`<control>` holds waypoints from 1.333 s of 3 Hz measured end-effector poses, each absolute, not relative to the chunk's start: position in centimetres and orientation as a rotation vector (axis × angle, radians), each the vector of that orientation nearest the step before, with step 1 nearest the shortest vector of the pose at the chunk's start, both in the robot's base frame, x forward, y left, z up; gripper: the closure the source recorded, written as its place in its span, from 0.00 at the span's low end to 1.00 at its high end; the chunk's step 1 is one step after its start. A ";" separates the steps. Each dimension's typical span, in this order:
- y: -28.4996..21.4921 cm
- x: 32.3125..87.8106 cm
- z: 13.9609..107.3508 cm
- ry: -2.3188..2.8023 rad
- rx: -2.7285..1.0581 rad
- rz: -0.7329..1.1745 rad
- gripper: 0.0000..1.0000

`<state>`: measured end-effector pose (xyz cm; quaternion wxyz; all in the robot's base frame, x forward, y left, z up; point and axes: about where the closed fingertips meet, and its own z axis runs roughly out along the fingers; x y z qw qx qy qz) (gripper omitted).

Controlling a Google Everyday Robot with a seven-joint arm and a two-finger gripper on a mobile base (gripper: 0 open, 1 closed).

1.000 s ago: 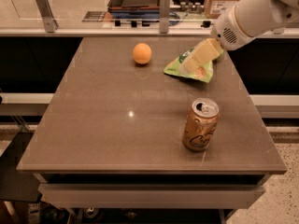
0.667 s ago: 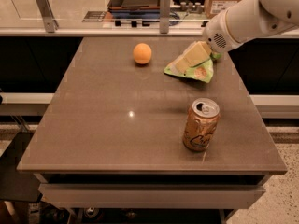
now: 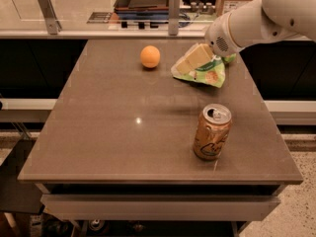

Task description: Move orange near orange can

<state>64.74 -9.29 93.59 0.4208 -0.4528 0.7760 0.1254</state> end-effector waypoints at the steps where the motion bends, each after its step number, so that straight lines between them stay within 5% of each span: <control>1: -8.3 65.5 93.2 1.941 -1.154 0.305 0.00; 4: -2.9 70.2 91.4 1.889 -1.256 0.299 0.00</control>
Offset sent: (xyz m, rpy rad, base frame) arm 0.0425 0.0491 -0.0025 -0.0252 -0.0583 0.0817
